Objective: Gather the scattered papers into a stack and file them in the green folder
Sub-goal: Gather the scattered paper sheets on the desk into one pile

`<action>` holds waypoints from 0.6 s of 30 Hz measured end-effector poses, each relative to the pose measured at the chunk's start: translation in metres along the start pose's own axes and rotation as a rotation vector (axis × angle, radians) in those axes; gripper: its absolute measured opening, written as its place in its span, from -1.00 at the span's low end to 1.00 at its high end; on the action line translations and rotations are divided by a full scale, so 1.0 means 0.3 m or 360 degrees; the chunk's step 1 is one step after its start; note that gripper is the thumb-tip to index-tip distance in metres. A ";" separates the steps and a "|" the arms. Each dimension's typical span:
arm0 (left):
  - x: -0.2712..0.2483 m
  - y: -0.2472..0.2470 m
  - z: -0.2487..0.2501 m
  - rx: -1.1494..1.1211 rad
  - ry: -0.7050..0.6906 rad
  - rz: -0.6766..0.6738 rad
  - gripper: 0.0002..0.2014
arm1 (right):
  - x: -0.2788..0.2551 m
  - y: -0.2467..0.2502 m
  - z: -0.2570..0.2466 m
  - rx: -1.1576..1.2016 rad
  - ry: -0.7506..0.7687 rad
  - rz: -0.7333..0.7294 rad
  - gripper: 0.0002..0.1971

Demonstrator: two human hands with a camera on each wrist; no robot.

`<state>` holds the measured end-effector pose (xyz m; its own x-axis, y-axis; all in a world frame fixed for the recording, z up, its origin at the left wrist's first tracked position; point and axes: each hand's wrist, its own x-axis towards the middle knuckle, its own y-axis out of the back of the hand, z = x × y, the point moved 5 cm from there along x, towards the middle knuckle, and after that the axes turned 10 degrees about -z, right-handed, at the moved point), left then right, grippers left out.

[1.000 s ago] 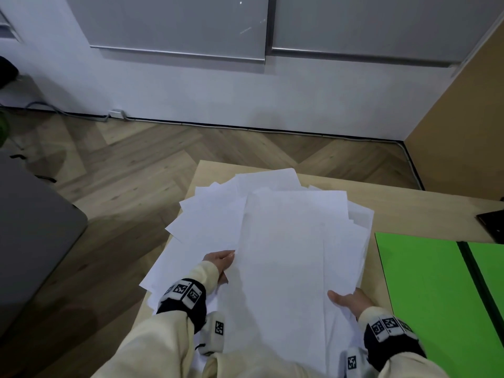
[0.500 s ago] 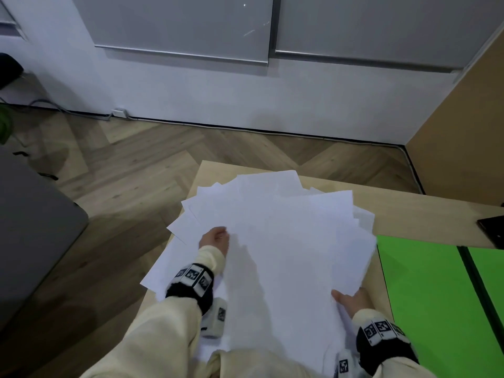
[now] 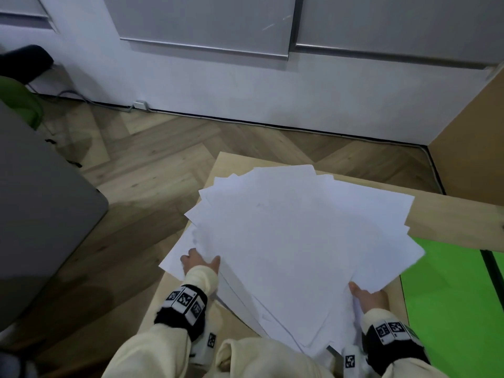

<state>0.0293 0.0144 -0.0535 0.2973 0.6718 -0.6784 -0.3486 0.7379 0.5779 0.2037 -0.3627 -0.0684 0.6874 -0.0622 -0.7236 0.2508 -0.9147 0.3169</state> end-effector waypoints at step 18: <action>0.046 -0.004 0.171 -0.0386 -0.0318 -0.0138 -0.26 | -0.048 -0.153 -0.033 -0.0346 -0.0001 -0.0347 -0.27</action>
<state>0.0795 0.0261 -0.0405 0.4952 0.6241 -0.6043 -0.5086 0.7722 0.3808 0.1891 -0.3158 -0.0665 0.6009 0.1262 -0.7893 0.5326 -0.7996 0.2776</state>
